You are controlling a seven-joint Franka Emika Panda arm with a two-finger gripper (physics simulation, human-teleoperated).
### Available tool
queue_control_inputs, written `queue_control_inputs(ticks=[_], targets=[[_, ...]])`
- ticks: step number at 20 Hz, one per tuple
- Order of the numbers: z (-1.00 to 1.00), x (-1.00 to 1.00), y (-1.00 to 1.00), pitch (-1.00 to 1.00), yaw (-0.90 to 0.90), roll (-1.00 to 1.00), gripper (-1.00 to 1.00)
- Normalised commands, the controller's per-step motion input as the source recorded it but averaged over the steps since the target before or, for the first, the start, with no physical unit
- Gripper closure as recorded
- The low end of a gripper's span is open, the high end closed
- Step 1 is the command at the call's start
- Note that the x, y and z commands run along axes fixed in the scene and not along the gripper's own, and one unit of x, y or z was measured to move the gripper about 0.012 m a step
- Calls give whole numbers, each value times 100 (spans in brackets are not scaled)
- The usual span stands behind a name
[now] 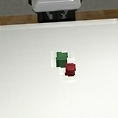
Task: Place the red cube on top of the green cube.
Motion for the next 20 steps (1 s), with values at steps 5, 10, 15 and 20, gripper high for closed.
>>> queue_control_inputs(ticks=[5, 10, 15, 20], targets=[[0, 0, 0, 0, 0, 0, -100], [0, 0, 0, 0, 0, 0, -100], [0, 60, 0, 0, 0, 0, -100], [0, 60, 0, 0, 0, 0, -100]])
